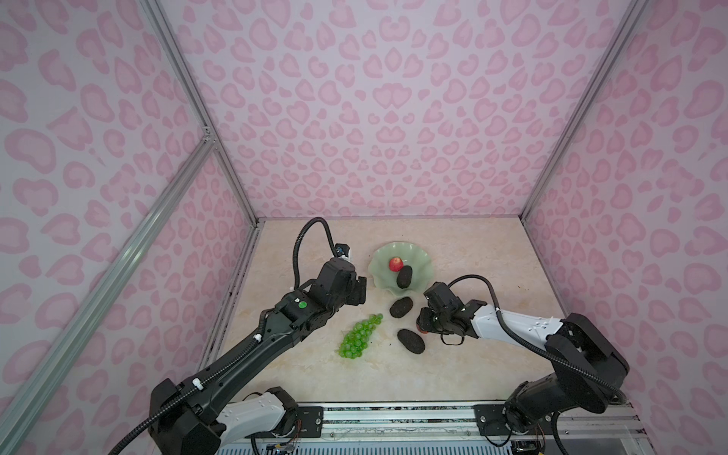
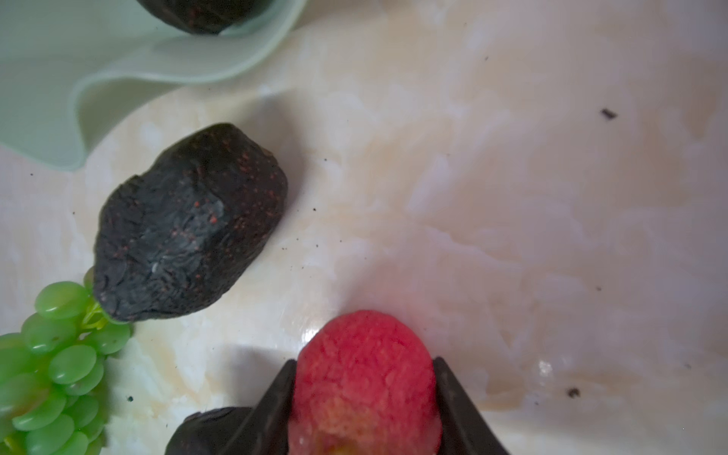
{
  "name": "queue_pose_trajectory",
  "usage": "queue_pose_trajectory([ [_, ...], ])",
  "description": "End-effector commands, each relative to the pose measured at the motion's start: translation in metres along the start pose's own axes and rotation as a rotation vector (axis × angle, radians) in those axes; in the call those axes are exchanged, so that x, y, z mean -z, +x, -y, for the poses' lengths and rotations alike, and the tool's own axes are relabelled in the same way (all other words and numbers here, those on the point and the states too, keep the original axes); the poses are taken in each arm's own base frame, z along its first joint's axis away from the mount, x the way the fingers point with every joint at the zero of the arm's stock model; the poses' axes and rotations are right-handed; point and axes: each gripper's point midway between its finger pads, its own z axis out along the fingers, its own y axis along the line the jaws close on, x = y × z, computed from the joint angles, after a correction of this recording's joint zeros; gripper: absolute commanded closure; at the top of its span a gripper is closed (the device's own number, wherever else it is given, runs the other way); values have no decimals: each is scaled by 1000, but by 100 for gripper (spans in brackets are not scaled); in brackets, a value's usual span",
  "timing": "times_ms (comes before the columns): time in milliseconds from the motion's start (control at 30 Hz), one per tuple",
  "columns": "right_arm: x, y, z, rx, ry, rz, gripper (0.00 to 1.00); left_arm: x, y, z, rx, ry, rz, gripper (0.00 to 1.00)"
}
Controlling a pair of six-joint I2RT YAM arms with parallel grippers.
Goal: Place and organize the fake fruits in the fruit bowl
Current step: 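Grasp the second red peach with the right gripper while the left arm withdraws, then place the second peach in the bowl with the right gripper and release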
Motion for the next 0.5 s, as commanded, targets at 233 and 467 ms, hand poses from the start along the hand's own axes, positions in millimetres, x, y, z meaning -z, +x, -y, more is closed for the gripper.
queue_pose_trajectory([
  [233,70,-79,-18,99,32,214,67,-1,27,-1,75,59,7,19],
  [467,55,-149,-27,127,53,265,68,-8,43,22,64,199,-30,19],
])
